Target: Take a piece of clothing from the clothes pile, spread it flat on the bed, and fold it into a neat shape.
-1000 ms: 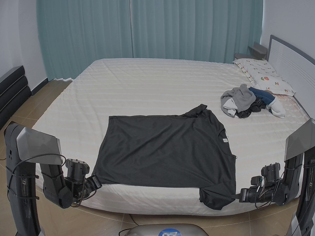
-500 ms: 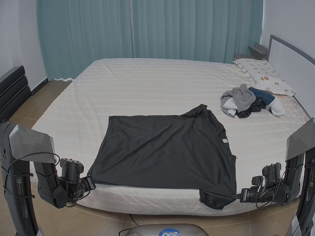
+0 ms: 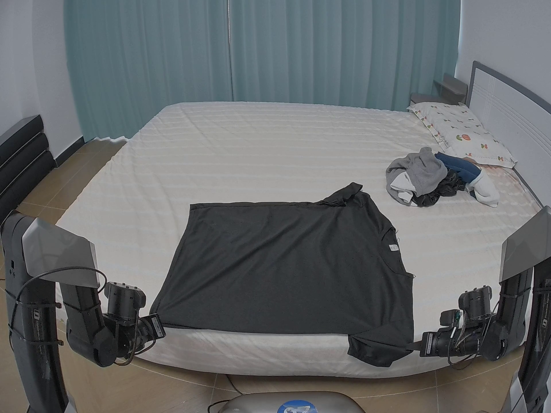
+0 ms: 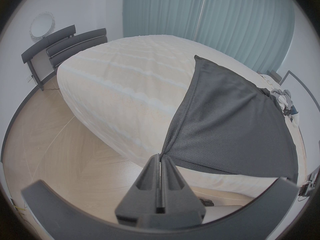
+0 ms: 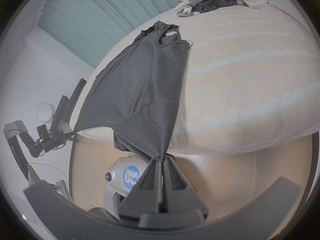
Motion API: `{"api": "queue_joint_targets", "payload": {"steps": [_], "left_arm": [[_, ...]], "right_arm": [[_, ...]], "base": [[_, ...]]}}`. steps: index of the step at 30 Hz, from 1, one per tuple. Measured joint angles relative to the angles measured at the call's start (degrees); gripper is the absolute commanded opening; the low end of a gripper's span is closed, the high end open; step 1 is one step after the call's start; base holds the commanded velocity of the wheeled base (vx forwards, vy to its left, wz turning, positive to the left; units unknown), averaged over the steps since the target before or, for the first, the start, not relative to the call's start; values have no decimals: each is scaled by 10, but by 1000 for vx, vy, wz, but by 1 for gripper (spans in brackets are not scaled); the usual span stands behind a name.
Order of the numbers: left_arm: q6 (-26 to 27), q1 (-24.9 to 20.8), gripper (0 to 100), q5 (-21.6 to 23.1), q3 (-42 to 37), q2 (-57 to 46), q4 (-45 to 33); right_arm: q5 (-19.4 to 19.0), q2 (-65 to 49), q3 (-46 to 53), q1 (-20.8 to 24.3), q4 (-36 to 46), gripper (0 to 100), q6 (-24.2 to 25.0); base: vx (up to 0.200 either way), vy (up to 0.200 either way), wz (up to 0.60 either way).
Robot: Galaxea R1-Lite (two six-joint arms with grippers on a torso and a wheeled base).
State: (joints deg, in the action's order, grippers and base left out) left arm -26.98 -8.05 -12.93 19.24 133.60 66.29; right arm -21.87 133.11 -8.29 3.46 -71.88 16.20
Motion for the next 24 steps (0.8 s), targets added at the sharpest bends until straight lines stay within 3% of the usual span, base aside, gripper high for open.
{"api": "queue_joint_targets", "payload": {"steps": [8, 9, 10, 19, 24], "left_arm": [[-3, -3, 0, 5, -1, 14, 6], [-4, -4, 0, 5, -1, 15, 6], [-4, -4, 100, 6, -1, 16, 6], [-11, -5, 100, 8, 3, 16, 6], [-18, -4, 100, 15, 6, -1, 9]], "right_arm": [[0, 3, 0, 0, -1, 0, -2], [0, 3, -1, 0, -1, 100, -1], [0, 4, -3, 0, -2, 100, -1], [-5, 3, -17, 1, -9, 100, 13], [-17, -1, -19, -4, -64, 100, 67]], "base": [[0, 0, 0], [0, 0, 0], [0, 0, 0], [0, 0, 0], [0, 0, 0]]}}
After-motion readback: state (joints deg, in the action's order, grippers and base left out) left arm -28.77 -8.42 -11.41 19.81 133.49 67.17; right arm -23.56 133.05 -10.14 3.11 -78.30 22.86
